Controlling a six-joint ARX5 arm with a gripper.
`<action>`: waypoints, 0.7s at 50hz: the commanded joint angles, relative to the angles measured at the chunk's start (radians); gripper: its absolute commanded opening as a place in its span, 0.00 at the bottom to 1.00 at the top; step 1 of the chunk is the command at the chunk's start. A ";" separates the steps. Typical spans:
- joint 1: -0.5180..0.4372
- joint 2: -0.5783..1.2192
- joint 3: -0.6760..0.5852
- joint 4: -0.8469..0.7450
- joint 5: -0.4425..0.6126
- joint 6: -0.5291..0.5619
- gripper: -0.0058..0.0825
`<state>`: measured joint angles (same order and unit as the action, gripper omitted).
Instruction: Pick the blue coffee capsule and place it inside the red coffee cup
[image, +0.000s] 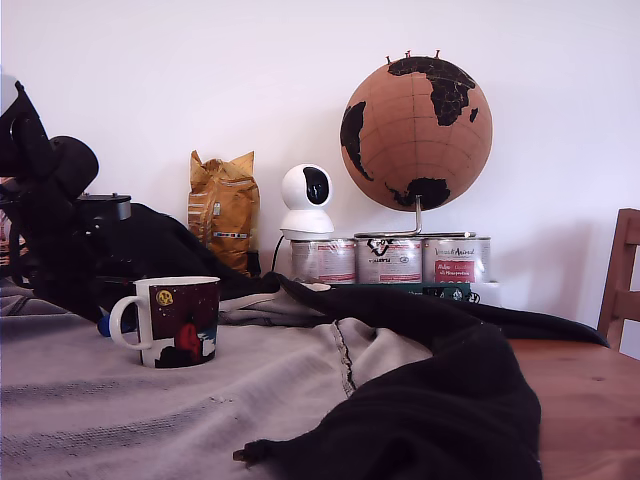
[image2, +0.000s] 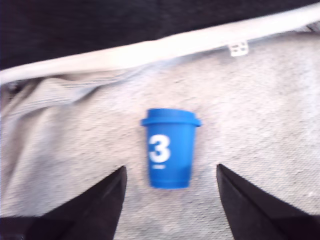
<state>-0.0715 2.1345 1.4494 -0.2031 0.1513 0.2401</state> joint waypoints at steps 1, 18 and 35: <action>-0.007 0.032 0.006 0.008 -0.008 -0.001 0.63; -0.014 0.054 0.006 -0.024 -0.047 -0.001 0.39; -0.014 0.053 0.023 -0.002 -0.046 0.002 0.27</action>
<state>-0.0849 2.1513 1.4536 -0.2104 0.1043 0.2405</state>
